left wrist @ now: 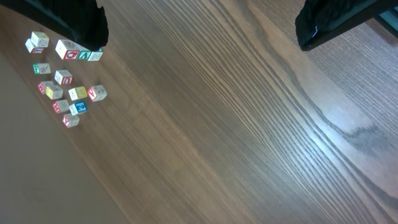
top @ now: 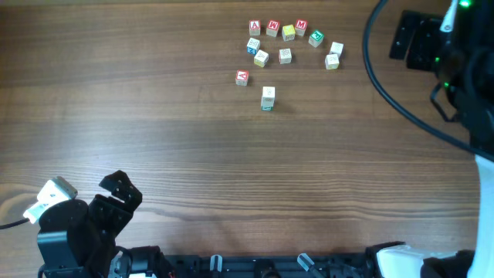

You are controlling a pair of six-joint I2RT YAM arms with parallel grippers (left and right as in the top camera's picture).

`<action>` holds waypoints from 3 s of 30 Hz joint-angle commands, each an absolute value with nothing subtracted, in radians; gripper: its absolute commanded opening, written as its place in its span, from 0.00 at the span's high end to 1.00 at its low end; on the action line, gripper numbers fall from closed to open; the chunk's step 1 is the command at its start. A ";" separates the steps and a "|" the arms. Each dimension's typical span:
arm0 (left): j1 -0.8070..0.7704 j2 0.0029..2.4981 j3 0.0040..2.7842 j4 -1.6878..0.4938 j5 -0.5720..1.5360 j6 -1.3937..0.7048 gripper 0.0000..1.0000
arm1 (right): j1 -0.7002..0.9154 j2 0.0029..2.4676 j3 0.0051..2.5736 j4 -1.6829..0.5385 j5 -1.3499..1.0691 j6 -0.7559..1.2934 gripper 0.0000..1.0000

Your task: Form a tower

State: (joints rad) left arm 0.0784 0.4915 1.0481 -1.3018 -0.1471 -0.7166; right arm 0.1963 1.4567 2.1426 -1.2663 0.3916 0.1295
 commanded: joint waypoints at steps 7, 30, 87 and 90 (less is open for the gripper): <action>0.074 0.487 1.047 -1.299 -0.139 -0.719 0.00 | 0.195 1.303 2.135 -1.113 0.308 0.052 0.00; 0.074 0.487 1.047 -1.299 -0.139 -0.719 0.00 | -0.129 0.072 0.191 0.284 0.000 0.368 0.00; -0.049 0.213 0.537 -0.725 -0.091 -0.715 0.00 | -0.132 0.004 0.005 0.001 -0.050 0.290 0.00; -0.050 0.114 0.306 -0.481 -0.056 -0.715 0.00 | -0.132 0.004 0.005 0.001 -0.050 0.290 0.00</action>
